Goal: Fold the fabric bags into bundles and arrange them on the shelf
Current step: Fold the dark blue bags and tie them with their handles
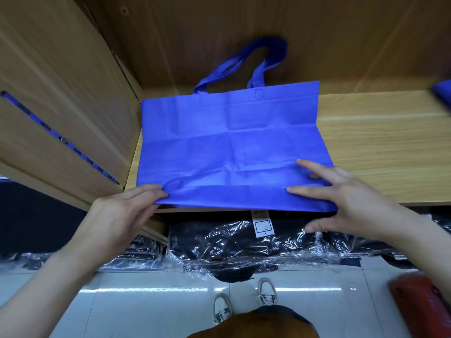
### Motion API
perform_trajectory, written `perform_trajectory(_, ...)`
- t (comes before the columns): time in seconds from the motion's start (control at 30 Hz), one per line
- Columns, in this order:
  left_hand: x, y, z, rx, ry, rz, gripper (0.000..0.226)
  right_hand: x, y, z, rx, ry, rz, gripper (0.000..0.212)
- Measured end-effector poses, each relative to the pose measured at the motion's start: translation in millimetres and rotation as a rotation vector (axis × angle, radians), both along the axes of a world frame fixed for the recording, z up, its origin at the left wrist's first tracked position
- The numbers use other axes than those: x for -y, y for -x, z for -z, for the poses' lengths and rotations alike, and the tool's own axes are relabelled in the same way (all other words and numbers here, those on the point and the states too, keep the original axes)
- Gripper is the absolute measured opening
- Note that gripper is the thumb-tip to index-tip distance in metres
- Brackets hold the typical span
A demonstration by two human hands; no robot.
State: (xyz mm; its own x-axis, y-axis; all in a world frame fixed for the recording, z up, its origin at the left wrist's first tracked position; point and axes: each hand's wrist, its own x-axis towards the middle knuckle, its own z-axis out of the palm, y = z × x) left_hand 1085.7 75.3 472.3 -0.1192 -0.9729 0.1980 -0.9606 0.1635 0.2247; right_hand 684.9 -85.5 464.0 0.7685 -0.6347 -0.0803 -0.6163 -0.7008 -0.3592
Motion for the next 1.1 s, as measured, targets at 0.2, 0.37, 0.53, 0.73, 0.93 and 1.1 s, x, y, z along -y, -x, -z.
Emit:
perform_trajectory(0.2,-0.6,-6.8,-4.8,0.070,-0.102,0.080,0.055,9.3,14.2,-6.4,0.114,-0.042,0.042,0.036)
perform_trajectory(0.37,-6.1,-15.0,6.8,-0.246,-0.177,-0.053,0.047,20.1,15.2,-17.3,0.200,-0.351,0.166,0.023)
perform_trajectory(0.53,-3.4,1.4,-12.8,-0.806,-0.256,-0.328,0.024,24.8,30.2,-21.9,0.454,-0.623,0.359,0.015)
perform_trajectory(0.73,7.4,18.2,-2.4,-0.953,-0.032,-0.518,0.014,24.3,34.7,-16.9,0.697,-0.734,0.539,0.070)
perform_trajectory(0.93,34.9,28.4,20.7,-0.553,0.034,-0.681,0.031,30.8,7.2,2.6,0.607,-0.375,0.779,0.011)
perform_trajectory(1.1,42.6,37.5,17.6,-0.178,0.060,-0.656,0.036,32.4,-8.1,9.5,0.146,0.034,0.840,0.026)
